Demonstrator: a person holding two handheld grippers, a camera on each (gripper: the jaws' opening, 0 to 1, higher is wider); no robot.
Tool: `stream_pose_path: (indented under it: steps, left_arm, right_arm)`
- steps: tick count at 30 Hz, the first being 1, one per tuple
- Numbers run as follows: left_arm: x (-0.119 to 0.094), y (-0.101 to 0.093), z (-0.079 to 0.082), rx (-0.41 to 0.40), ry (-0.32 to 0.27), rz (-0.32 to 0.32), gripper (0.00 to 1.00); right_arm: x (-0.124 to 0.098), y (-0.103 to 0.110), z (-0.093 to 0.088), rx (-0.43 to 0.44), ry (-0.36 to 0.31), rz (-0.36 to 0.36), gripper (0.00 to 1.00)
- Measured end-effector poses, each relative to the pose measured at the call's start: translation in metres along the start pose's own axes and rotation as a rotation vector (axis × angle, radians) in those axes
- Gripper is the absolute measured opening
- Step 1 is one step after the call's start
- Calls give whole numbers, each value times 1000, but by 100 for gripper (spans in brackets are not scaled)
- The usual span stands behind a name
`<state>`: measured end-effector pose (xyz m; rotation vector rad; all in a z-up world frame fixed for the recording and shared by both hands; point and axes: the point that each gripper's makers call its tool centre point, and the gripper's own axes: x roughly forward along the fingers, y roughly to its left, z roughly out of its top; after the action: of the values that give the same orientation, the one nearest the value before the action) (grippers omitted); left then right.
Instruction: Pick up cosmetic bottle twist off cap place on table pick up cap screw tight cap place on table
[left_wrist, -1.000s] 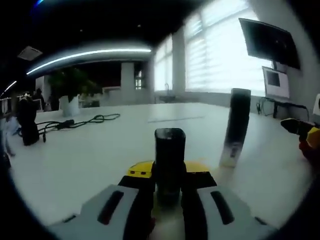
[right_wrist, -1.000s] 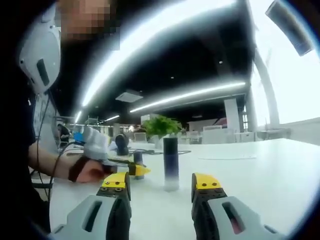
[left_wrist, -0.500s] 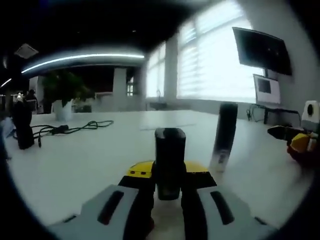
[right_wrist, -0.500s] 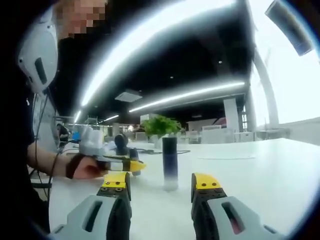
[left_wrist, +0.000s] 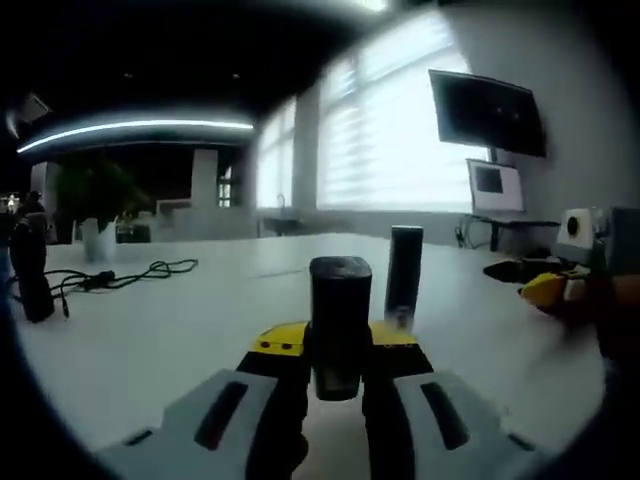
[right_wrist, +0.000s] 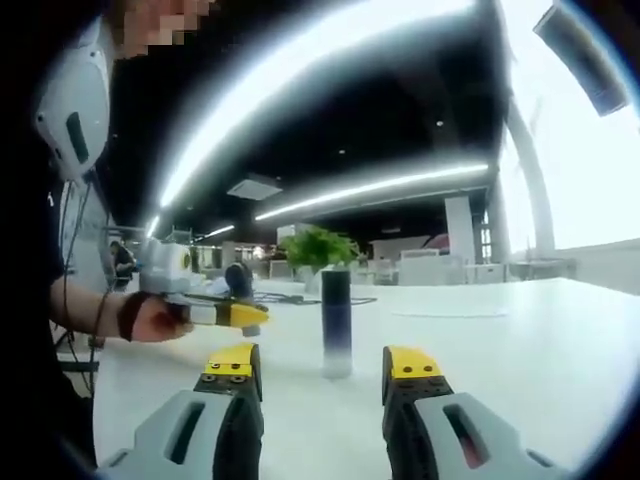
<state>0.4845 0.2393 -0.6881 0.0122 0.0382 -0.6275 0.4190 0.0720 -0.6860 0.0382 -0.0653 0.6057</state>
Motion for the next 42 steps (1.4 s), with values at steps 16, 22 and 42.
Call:
stream_pose_path:
  steps: [16, 22, 42]
  left_arm:
    - [-21, -37, 10, 25, -44, -178, 10]
    - [-31, -50, 11, 8, -55, -256, 10]
    - [-58, -103, -11, 27, 2, -494, 10]
  right_arm:
    - [0, 0, -1, -5, 5, 1, 41]
    - [0, -1, -2, -9, 12, -3, 41]
    - [1, -2, -4, -5, 16, -8, 40]
